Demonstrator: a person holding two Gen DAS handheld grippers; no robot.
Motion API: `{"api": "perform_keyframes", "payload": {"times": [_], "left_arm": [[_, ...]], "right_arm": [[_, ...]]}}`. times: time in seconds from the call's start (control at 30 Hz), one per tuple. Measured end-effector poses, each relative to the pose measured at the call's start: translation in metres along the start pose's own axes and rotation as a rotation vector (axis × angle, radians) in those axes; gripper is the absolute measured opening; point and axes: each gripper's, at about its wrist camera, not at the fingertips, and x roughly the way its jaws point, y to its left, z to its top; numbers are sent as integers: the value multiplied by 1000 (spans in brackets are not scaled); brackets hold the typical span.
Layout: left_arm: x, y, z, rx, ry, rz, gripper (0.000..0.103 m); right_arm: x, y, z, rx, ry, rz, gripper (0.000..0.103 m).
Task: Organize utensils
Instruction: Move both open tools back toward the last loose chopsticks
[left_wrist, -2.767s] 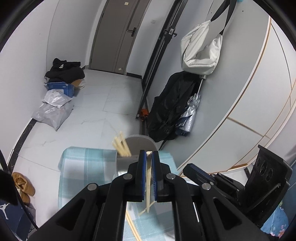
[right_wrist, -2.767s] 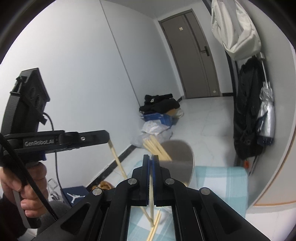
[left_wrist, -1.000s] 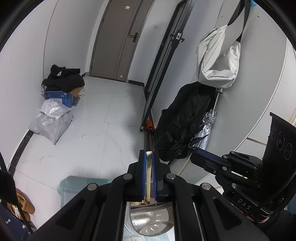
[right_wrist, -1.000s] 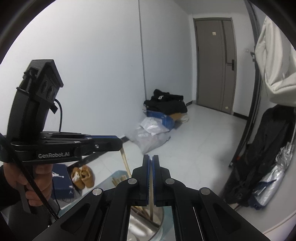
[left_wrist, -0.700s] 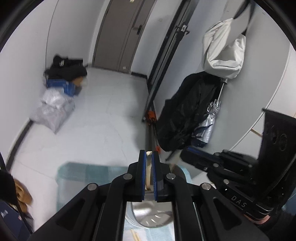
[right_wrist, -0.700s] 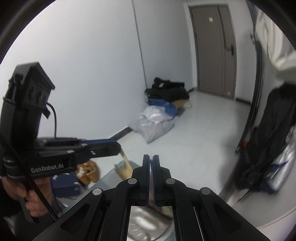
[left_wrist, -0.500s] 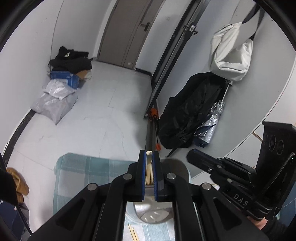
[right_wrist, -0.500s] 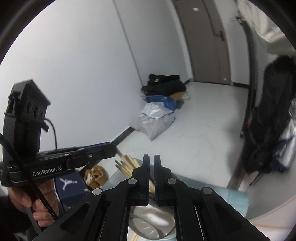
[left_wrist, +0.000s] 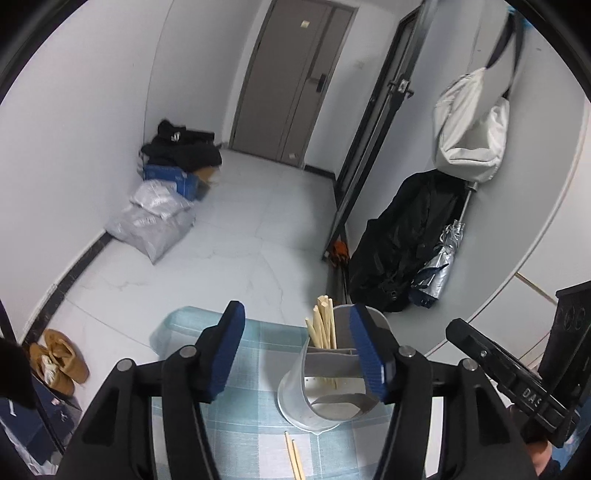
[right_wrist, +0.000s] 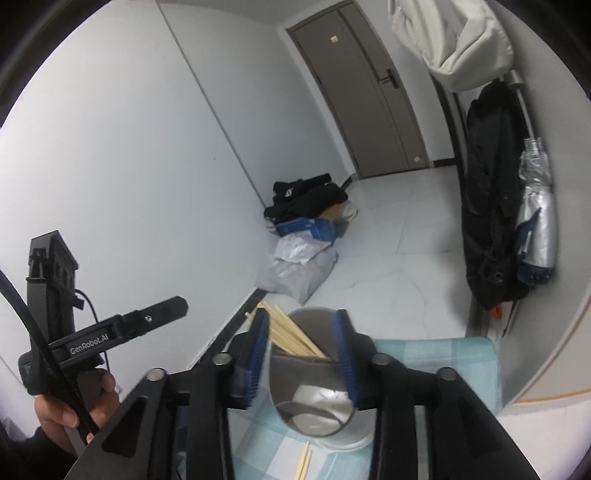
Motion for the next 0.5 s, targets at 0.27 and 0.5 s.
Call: {"api": "perform_keyframes", "payload": {"times": [0.27,0.5], "left_arm": [[-28,-11,-18,24,-82,13,75],[-44,-7,-38,18,-150,55,86]], "right_arm": [[-33,19,-29,-6,-69,12,68],[-51,21,-57,34,-97,2,73]]}}
